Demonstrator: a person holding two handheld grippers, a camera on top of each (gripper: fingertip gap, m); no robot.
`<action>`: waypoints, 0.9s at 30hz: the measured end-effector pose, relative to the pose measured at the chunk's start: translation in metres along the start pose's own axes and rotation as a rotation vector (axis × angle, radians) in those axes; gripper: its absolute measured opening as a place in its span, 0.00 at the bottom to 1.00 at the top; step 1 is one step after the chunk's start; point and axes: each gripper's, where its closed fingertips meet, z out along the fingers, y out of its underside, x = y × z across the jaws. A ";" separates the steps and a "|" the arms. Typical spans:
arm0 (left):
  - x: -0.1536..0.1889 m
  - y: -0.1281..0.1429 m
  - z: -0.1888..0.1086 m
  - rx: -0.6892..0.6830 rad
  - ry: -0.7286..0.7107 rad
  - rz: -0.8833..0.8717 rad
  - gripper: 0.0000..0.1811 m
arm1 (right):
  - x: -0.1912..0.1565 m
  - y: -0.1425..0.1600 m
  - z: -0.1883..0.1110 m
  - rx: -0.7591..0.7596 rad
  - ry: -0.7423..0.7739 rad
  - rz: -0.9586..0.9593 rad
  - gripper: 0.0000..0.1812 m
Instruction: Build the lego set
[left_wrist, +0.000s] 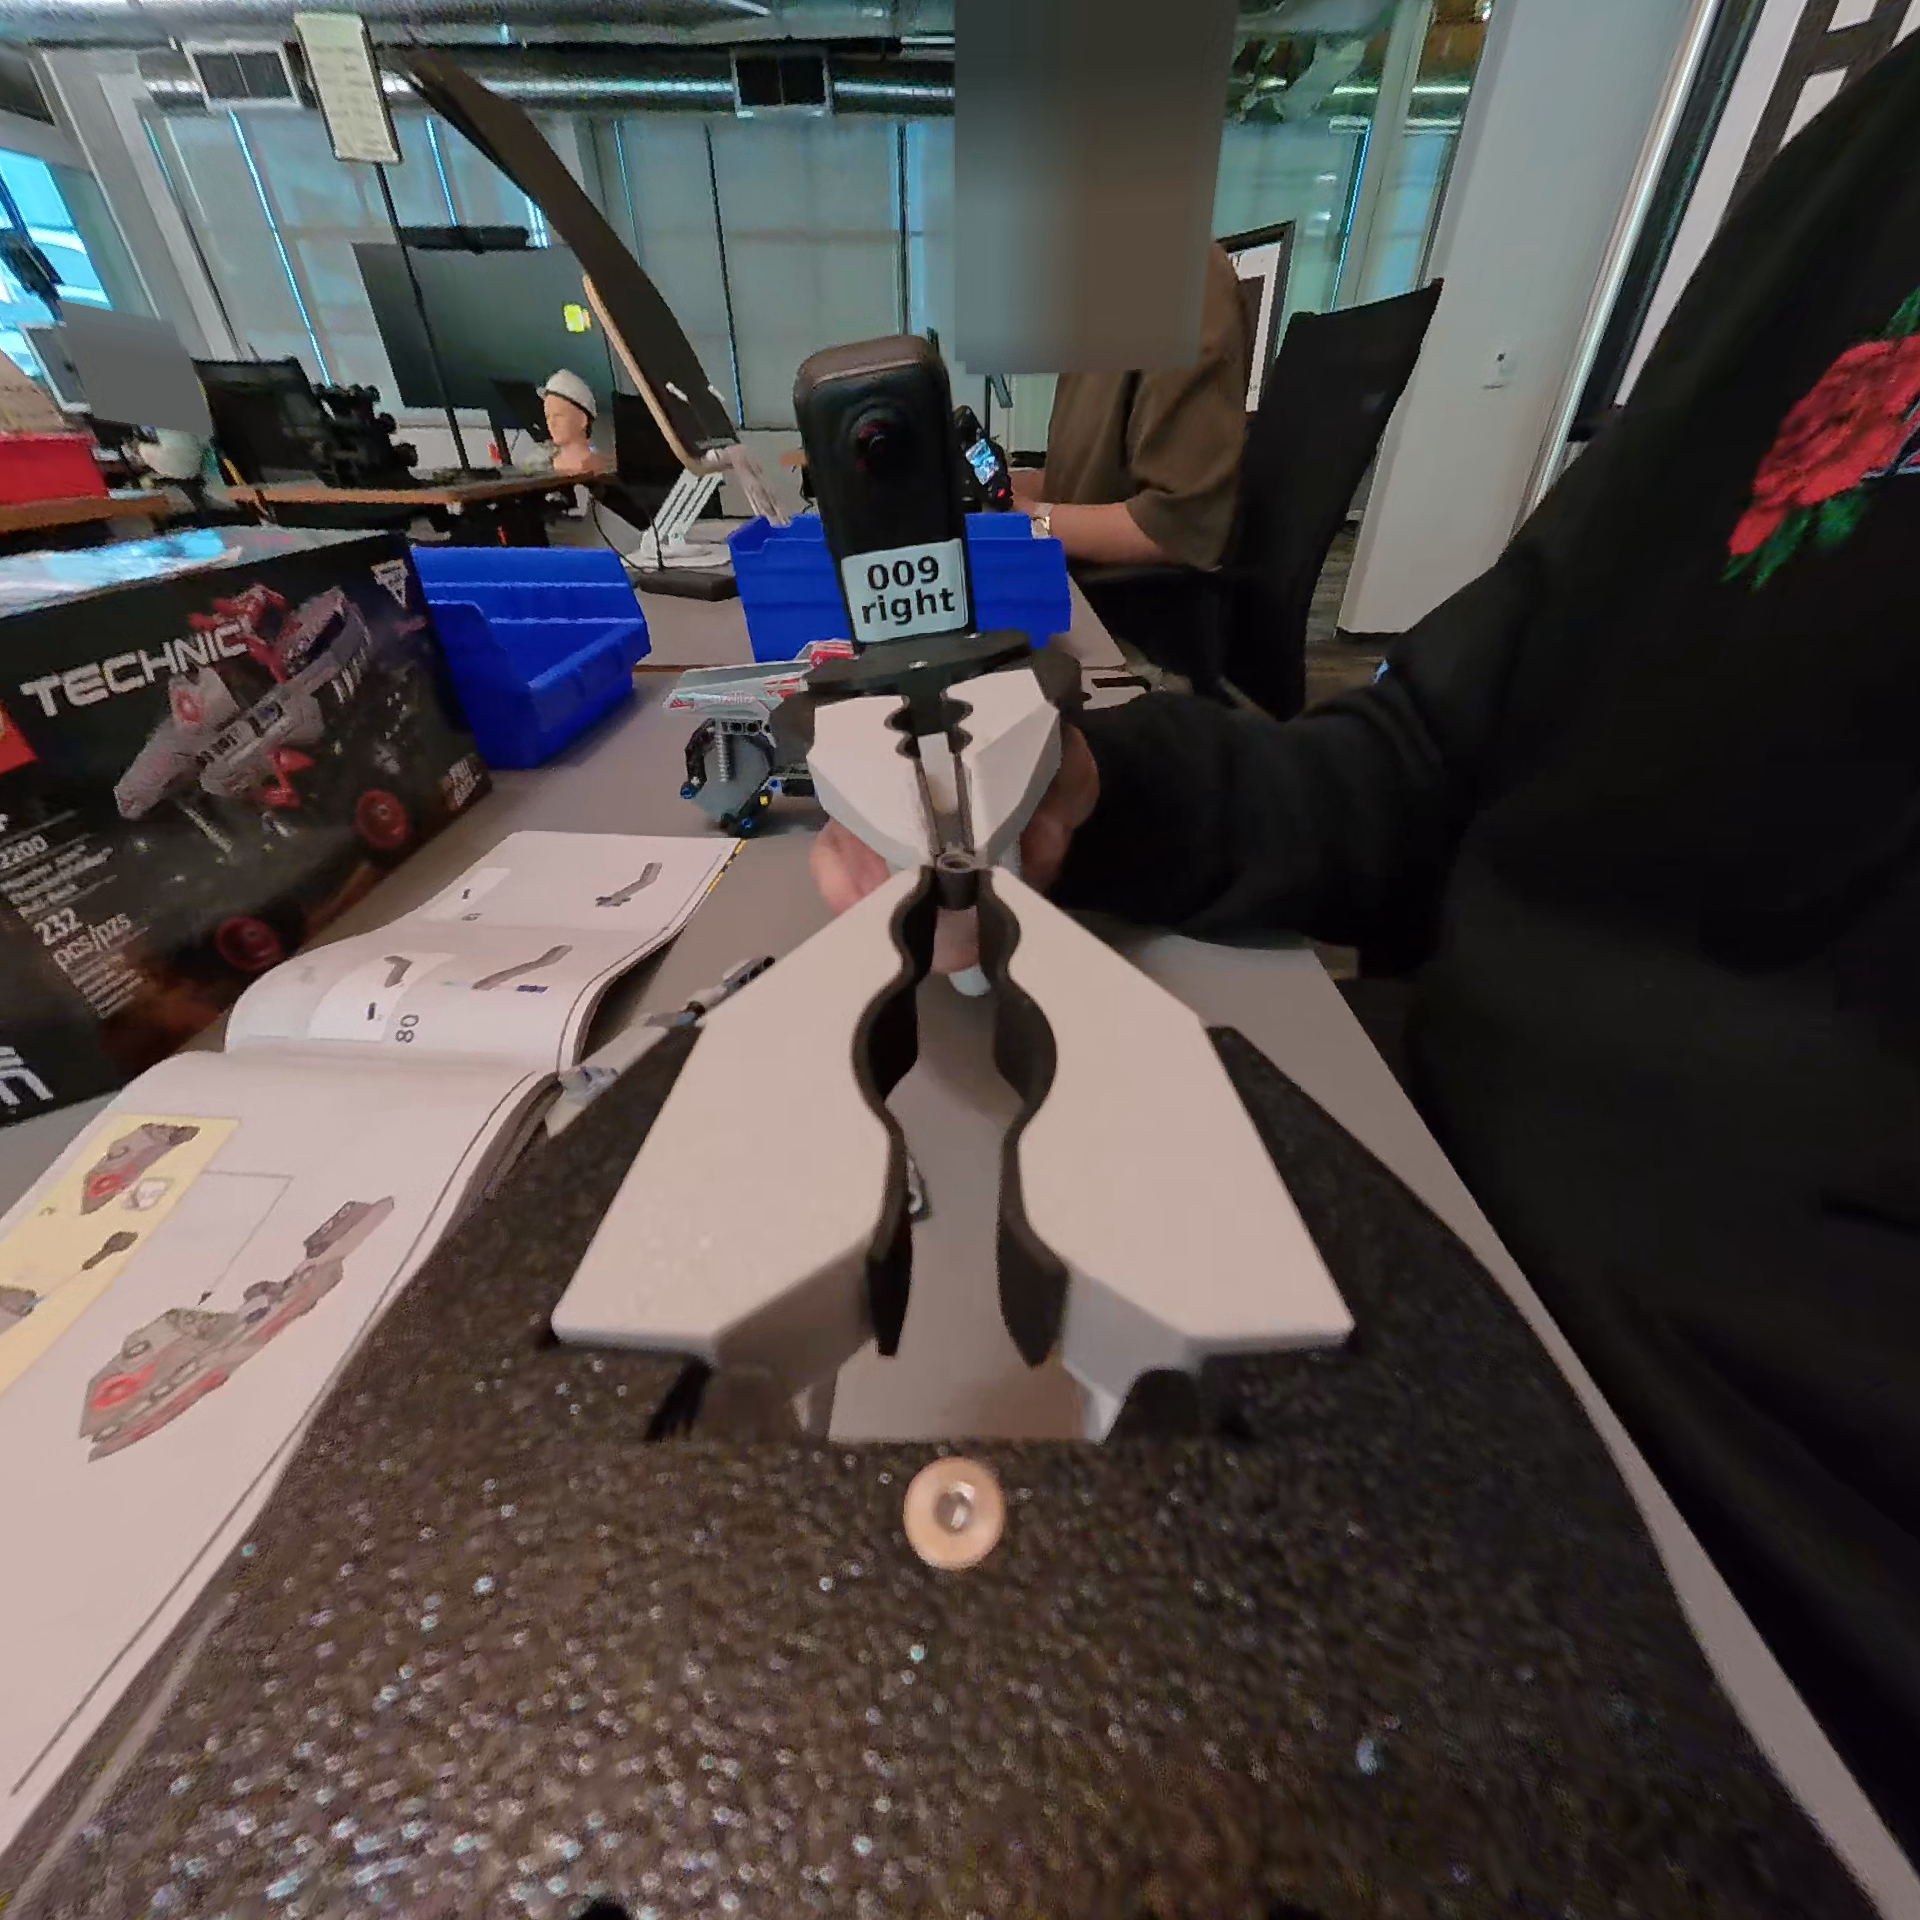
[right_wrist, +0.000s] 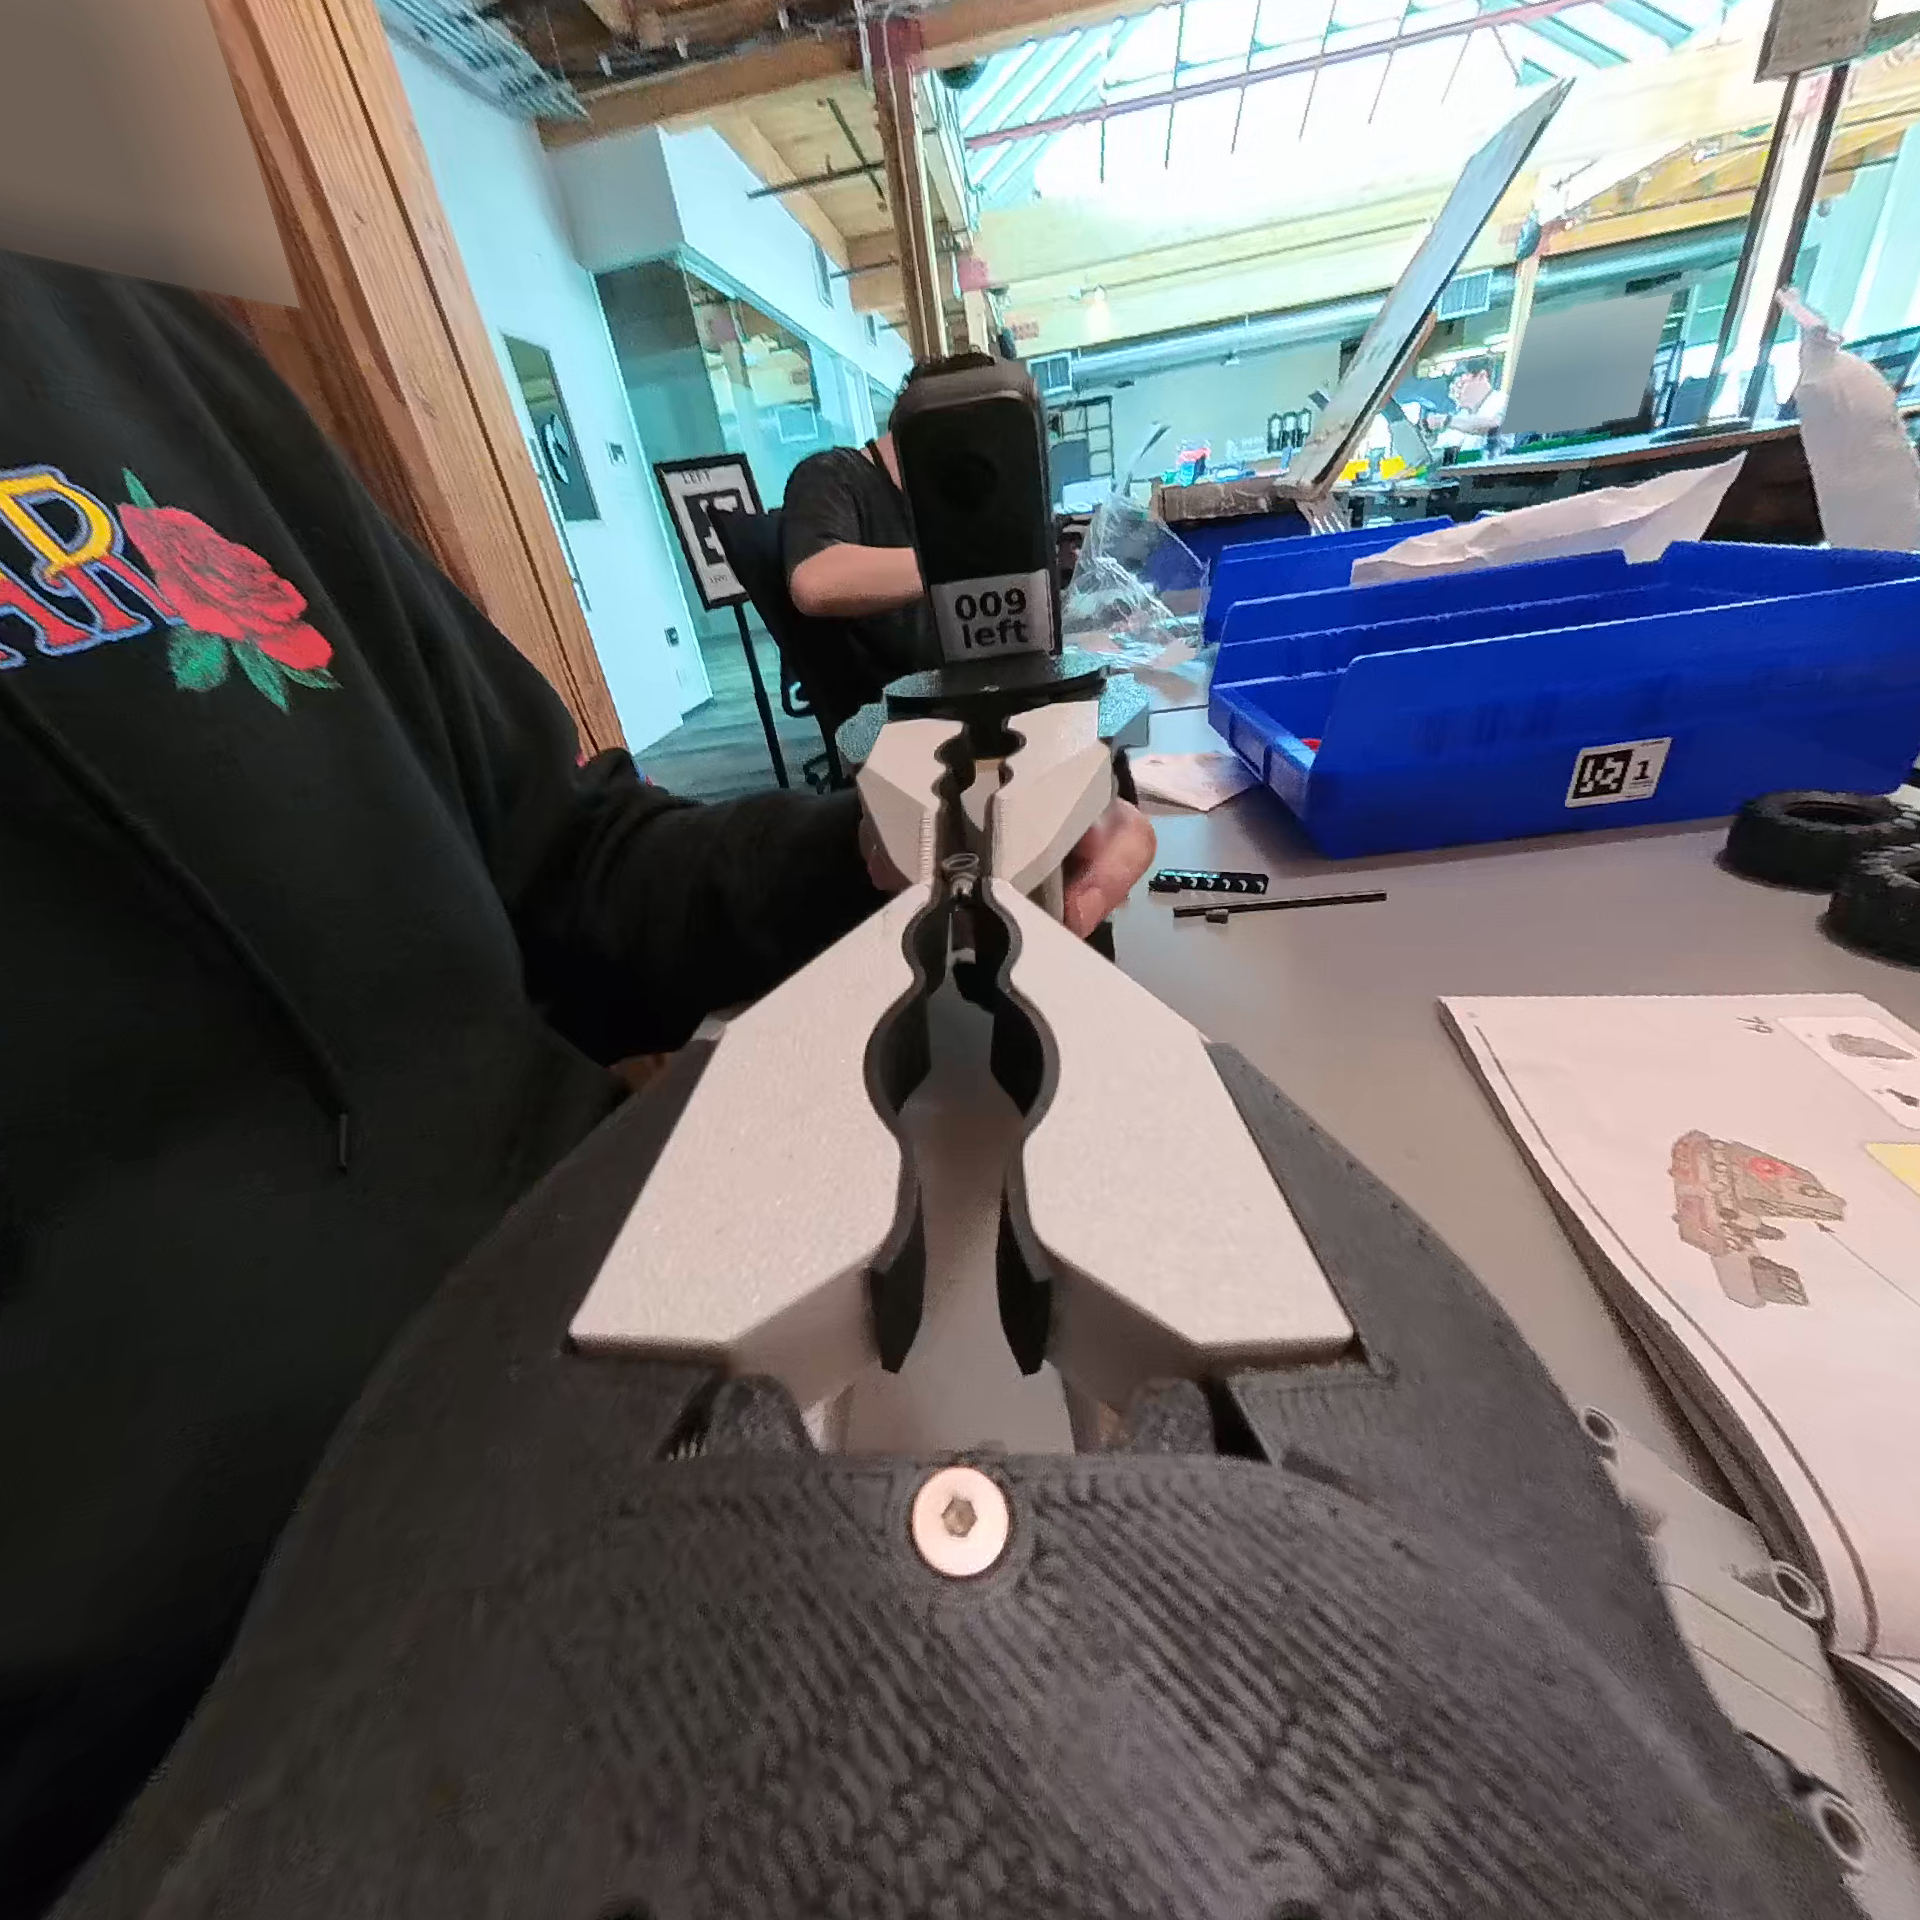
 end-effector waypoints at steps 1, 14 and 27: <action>0.001 0.000 0.000 -0.003 0.003 0.021 0.02 | 0.000 -0.001 0.000 0.008 -0.003 0.005 0.02; -0.006 0.003 0.000 -0.028 -0.041 -0.025 0.02 | 0.002 0.001 -0.001 0.011 0.001 0.015 0.02; -0.031 0.066 -0.011 -0.380 -0.132 -0.151 0.02 | 0.038 0.079 -0.029 -0.647 0.235 -0.261 0.29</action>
